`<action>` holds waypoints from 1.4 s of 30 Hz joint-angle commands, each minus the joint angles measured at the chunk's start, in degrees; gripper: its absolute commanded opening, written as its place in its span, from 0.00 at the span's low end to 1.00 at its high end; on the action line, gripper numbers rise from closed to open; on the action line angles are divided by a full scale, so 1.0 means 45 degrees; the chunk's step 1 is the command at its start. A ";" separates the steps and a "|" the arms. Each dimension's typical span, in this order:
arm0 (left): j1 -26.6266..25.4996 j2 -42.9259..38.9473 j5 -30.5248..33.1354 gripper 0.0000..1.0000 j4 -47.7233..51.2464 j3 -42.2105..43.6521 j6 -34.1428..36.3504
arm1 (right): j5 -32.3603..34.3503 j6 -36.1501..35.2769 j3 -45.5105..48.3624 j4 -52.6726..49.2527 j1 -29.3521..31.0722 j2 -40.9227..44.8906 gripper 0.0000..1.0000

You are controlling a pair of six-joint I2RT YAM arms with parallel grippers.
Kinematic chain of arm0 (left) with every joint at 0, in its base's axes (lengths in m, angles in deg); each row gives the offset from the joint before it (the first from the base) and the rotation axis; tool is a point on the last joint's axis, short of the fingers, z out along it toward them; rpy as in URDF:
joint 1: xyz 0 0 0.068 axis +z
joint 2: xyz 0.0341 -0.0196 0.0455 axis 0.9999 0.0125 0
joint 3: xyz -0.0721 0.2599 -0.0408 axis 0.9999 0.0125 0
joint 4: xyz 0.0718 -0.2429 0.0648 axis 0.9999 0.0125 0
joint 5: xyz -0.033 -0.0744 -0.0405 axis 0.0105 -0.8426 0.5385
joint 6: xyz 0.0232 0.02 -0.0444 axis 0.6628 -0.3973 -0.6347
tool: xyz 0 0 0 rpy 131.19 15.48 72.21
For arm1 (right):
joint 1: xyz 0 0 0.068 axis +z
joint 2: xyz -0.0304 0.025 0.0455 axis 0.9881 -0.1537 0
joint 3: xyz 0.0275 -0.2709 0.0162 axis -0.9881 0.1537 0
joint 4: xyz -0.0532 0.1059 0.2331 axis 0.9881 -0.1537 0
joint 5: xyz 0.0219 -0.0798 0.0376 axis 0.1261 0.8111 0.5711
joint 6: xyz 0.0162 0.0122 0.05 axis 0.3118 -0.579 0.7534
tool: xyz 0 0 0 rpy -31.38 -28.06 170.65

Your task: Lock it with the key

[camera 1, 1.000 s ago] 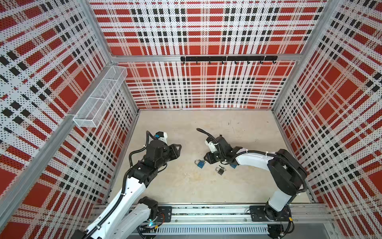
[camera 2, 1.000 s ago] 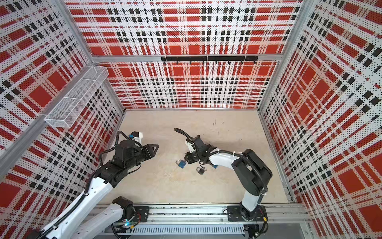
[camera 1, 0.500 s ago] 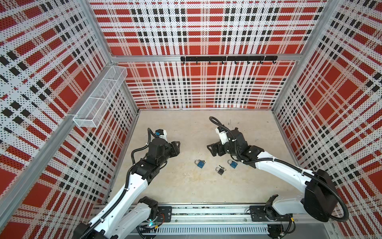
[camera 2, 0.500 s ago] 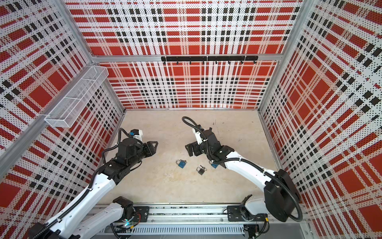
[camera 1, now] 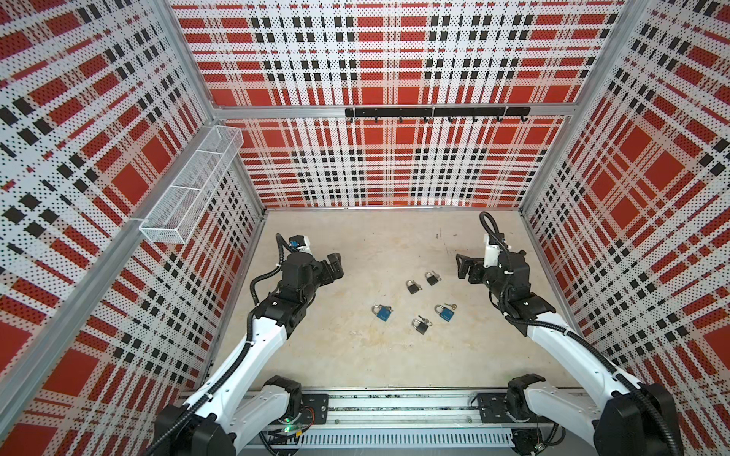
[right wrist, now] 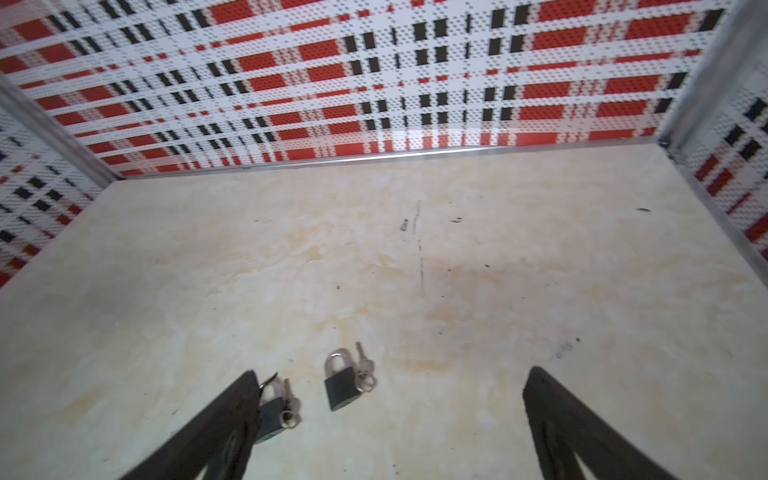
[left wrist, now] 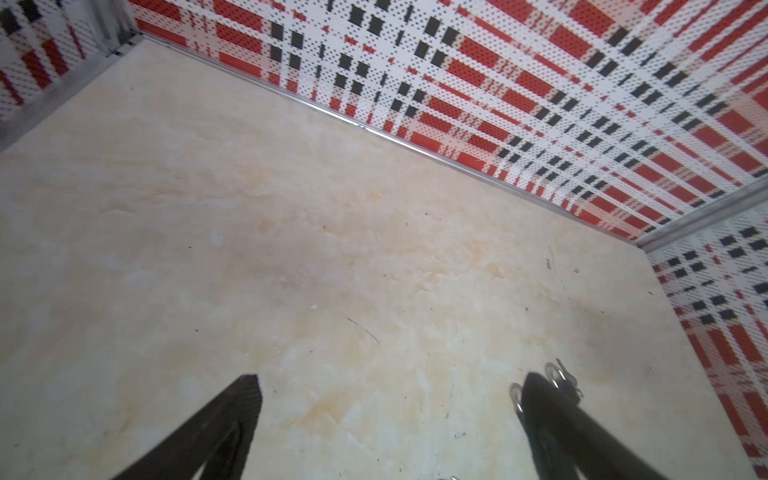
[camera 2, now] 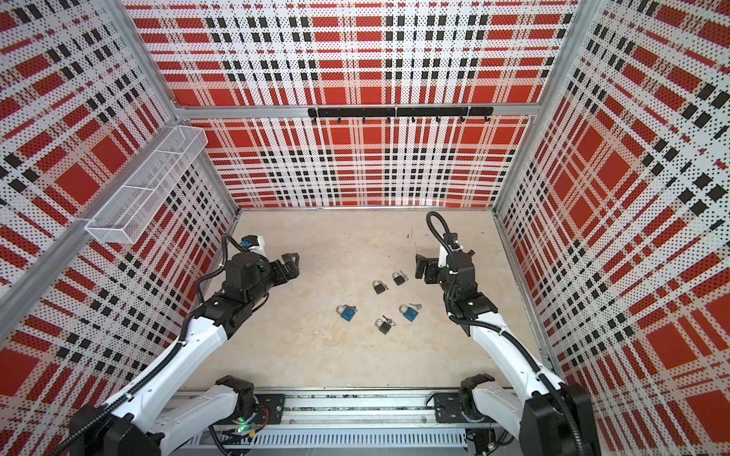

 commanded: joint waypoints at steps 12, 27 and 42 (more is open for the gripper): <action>0.0603 0.1492 0.4533 1.00 -0.3788 0.1795 0.3788 | 0.4892 -0.1818 0.2937 0.5400 -0.1872 -0.0640 1.00; 0.0800 0.2415 0.4404 0.99 -1.1955 0.6105 0.6681 | 0.3438 -0.2680 0.4304 1.1533 -0.1916 -0.4337 1.00; 0.1868 0.7348 0.1162 0.99 -1.8060 0.6060 0.6922 | 0.1255 -0.3333 0.4106 1.3557 -0.2128 -0.6742 1.00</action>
